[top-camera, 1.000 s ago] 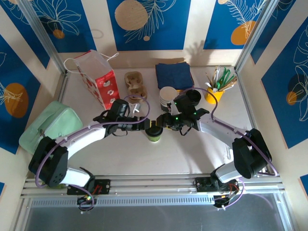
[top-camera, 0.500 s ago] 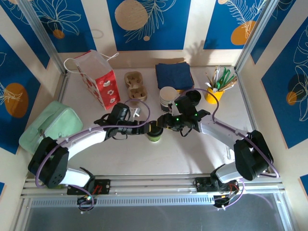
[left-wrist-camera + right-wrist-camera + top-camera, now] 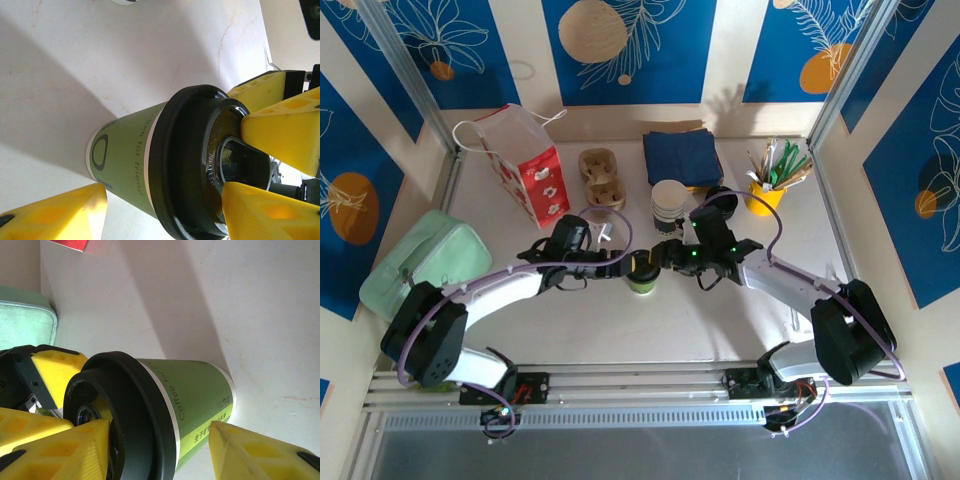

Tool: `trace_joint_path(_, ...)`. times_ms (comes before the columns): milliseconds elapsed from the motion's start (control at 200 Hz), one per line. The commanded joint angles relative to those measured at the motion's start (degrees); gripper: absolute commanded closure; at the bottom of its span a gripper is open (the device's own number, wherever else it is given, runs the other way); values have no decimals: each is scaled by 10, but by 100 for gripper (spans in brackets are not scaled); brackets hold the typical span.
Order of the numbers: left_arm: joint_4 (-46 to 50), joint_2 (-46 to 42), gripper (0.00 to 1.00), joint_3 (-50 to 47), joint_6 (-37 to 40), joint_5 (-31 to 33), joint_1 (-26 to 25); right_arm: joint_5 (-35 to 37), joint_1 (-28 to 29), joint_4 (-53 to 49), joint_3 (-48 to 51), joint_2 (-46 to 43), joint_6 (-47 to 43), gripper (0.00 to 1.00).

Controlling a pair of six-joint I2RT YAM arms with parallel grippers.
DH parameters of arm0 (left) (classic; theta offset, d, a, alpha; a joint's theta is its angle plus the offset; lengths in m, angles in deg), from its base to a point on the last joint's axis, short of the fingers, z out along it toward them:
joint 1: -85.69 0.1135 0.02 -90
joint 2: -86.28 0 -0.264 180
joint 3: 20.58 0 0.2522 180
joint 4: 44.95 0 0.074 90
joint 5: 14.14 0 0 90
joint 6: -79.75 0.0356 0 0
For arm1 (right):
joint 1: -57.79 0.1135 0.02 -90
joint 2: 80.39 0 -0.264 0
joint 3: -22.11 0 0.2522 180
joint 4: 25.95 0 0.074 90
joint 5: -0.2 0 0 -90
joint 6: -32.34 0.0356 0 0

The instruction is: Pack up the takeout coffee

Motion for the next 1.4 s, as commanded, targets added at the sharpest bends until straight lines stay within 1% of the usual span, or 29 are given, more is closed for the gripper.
trace_joint_path(0, 29, 16, 38, -17, 6, 14, -4, 19, -2, -62, 33, 10, -2, 47)
trace_joint_path(215, 26, 12, 39, -2, -1, 5, -5, 8, -4, -70, 17, -4, -7, 47)
trace_joint_path(390, 34, -1, 39, 17, -3, 4, -7, 13, -3, -107, -25, -16, -9, 45)
trace_joint_path(535, 22, -12, 35, 25, -12, -11, -7, -1, -4, -131, -56, -30, -7, 44)
trace_joint_path(630, 9, -20, 34, 27, -18, -16, -7, 5, -1, -150, -74, -42, -11, 42)
trace_joint_path(765, 37, -27, 32, 47, -10, -9, -7, 13, -2, -173, -95, -57, -22, 41)
trace_joint_path(825, 48, -37, 31, 53, -9, -1, -7, 17, 0, -182, -102, -65, -30, 39)
trace_joint_path(845, 53, -41, 31, 55, -8, 2, -7, 21, 1, -185, -106, -67, -32, 37)
trace_joint_path(865, 58, -45, 31, 55, -8, 8, -6, 26, 2, -193, -109, -69, -34, 35)
trace_joint_path(895, 65, -53, 31, 57, -6, 17, -6, 43, 6, -206, -116, -72, -33, 27)
trace_joint_path(915, 71, -59, 31, 58, -5, 23, -6, 55, 8, -219, -122, -73, -30, 24)
trace_joint_path(990, 103, -85, 29, 62, -1, 58, -4, 60, 12, -242, -140, -75, -38, 20)
trace_joint_path(1040, 125, -108, 29, 61, -2, 96, -2, 62, 17, -250, -146, -76, -42, 17)
trace_joint_path(1186, 172, -192, 25, 42, -3, 203, -1, 115, 49, -304, -183, -63, -51, 15)
trace_joint_path(1296, 205, -252, 22, 24, 0, 265, -1, 197, 94, -366, -230, -31, -57, 14)
trace_joint_path(1396, 225, -299, 20, 10, 7, 295, 2, 276, 141, -416, -278, 7, -64, 13)
